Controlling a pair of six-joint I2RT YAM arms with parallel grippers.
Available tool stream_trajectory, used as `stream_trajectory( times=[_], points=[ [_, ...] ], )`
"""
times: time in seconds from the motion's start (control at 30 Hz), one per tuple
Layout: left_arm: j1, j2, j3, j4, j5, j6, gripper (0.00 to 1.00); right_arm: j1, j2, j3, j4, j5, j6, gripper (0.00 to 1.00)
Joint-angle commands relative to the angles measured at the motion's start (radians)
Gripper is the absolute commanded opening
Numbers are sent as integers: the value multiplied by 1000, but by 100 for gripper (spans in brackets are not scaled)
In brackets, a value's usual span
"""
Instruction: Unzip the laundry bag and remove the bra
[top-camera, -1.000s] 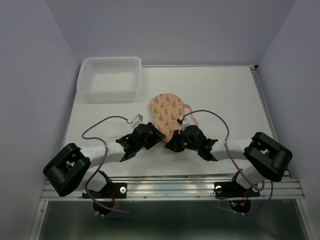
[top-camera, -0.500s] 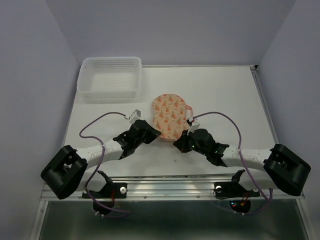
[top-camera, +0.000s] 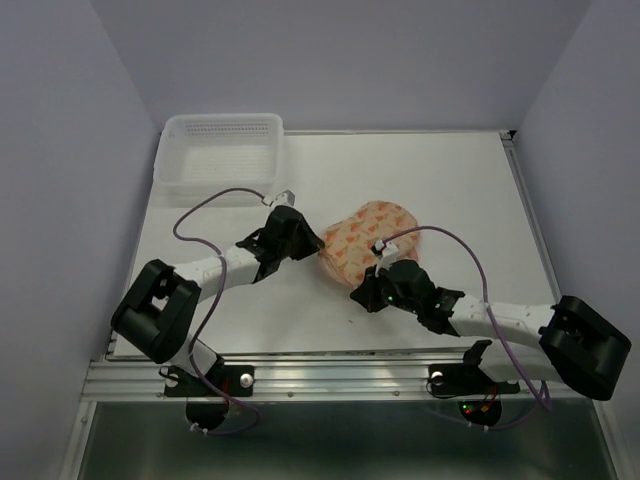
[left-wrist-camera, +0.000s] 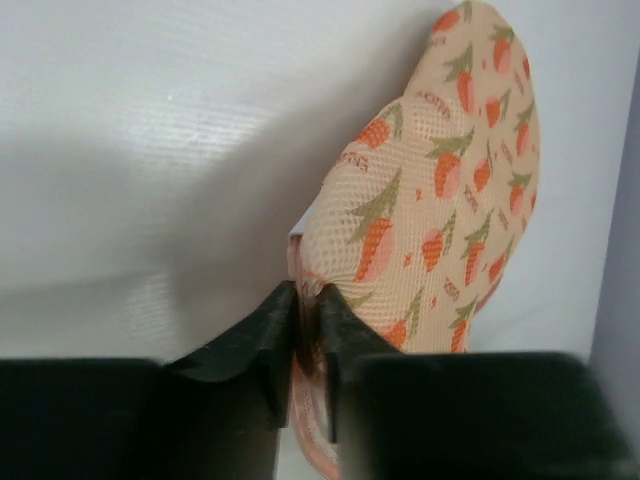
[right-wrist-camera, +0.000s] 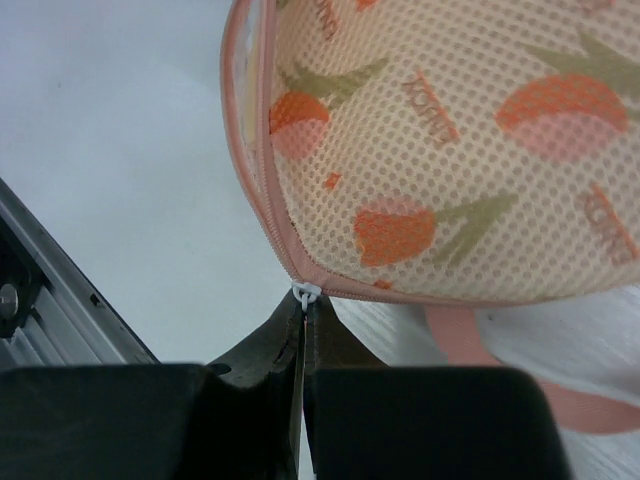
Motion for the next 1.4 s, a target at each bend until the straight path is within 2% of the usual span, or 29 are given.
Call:
stream_trajectory(
  times=[0.0,0.1,0.37,0.5,0.67,0.77,0.83,0.97,1.0,1.1,1.2,1.37],
  points=[
    [35,13,115,6,-60,76,50,27,63,71,26,-85,-7,1],
    [35,-10,99,0,-61,55,99,27,107,100,58,-77,-1,1],
    [26,-178,-119,-12,-69,-48,99,27,262,206,124,-30,25,1],
    [-20,-266,-190,-8,-87,-103,99,27,322,250,158,-25,48,1],
    [-75,-269,-222,37,-99,-162,97,27,380,276,186,-39,61,1],
    [-103,-215,-209,96,-81,-183,91,27,403,279,201,-49,70,1],
    [-132,-151,-167,110,-67,-171,81,27,409,278,201,-50,73,1],
    [-150,-68,-115,110,-61,-159,41,27,397,263,201,-34,70,1],
    [-150,-62,-110,112,-67,-157,20,27,379,246,201,-30,65,1],
    [-150,-66,-95,95,-89,-143,0,27,333,217,181,-1,44,1],
    [-149,-79,-69,20,-131,-111,0,27,272,155,135,35,15,1],
    [-106,-94,-60,-12,-148,-60,0,27,154,71,44,105,-7,1]
  ],
)
